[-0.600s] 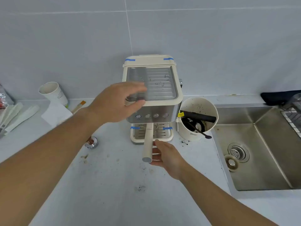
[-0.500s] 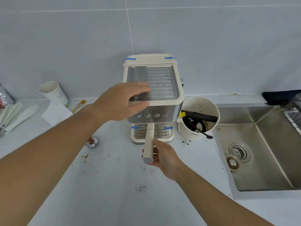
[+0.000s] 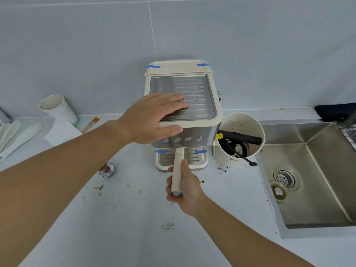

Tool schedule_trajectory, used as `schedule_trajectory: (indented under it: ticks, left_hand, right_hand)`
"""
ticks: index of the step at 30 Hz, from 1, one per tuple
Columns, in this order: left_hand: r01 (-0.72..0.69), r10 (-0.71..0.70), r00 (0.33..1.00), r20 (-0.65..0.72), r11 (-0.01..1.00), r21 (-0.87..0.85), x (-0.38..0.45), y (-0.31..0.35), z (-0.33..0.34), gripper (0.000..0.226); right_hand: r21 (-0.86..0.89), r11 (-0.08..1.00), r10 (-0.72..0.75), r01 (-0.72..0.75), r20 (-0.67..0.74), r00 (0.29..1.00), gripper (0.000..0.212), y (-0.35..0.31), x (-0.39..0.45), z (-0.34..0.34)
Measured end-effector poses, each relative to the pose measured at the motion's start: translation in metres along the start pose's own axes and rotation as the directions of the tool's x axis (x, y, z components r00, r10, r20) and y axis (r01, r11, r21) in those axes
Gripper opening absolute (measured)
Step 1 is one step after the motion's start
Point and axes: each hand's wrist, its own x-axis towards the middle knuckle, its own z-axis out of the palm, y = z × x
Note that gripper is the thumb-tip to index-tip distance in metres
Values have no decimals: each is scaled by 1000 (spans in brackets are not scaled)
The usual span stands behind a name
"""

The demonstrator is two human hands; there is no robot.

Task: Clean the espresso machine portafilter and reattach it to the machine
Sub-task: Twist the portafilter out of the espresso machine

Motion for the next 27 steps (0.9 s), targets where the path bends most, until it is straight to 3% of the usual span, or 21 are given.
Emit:
schedule_trajectory:
  ticks: [4,10,27]
  left_hand:
    - [9,-9,1000,-23,1000,-7,0,0,3,68]
    - [24,-25,997,-68,1000,-12,1,0,6,69]
    - [40,-39,993,-109,999,5,-2,3,9,68]
  right_hand:
    - [-2,999,-34,34,9,999,48,1,2,3]
    - [-95,981,-169,170,19,985,10,8,5,7]
    - [-105,970,-227,222,-41,973,12,13,10,14]
